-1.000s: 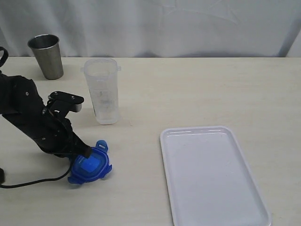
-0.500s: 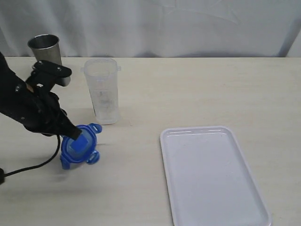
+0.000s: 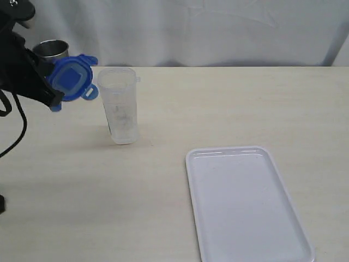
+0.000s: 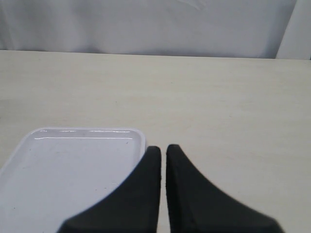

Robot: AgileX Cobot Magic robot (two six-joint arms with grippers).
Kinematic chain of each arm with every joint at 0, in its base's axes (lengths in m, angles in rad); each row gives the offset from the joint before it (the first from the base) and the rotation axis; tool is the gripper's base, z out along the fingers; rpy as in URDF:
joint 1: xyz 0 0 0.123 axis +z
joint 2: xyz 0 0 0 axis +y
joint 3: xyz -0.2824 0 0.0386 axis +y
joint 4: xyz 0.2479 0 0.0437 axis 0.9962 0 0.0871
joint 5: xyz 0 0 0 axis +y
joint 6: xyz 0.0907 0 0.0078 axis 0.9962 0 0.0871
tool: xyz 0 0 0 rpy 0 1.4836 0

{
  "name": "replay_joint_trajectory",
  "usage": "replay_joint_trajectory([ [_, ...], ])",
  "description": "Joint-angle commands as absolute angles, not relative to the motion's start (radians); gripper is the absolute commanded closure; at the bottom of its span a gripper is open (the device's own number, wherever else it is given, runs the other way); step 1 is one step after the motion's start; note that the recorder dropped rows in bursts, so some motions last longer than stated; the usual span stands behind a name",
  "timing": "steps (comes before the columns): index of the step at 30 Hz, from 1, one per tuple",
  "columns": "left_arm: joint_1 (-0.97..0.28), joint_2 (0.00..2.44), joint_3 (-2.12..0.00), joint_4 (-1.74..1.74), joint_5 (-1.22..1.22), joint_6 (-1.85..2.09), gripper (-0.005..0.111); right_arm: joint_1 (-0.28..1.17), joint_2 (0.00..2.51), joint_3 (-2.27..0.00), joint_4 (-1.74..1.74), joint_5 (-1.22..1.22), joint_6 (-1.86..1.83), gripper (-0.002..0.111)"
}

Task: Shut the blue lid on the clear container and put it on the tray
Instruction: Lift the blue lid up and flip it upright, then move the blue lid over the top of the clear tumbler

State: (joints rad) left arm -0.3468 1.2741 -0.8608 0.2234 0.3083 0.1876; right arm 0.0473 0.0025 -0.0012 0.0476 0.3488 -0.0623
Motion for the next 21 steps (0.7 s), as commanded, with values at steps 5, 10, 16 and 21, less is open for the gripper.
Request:
replay_joint_trajectory([
  [5,-0.329,1.275,-0.878,0.621,-0.055,0.178,0.107,0.049,0.000,0.000,0.043,0.342,-0.063,0.104],
  [10,-0.244,1.391,-1.027,0.637,-0.115,0.228,0.107,0.049,0.000,0.000,0.043,0.342,-0.063,0.104],
  [16,-0.234,1.599,-1.229,0.643,-0.106,0.471,0.107,0.049,0.000,0.000,0.043,0.342,-0.063,0.104],
  [21,-0.313,1.700,-1.349,0.646,0.041,0.674,0.107,0.049,0.000,0.000,0.043,0.342,-0.063,0.104],
])
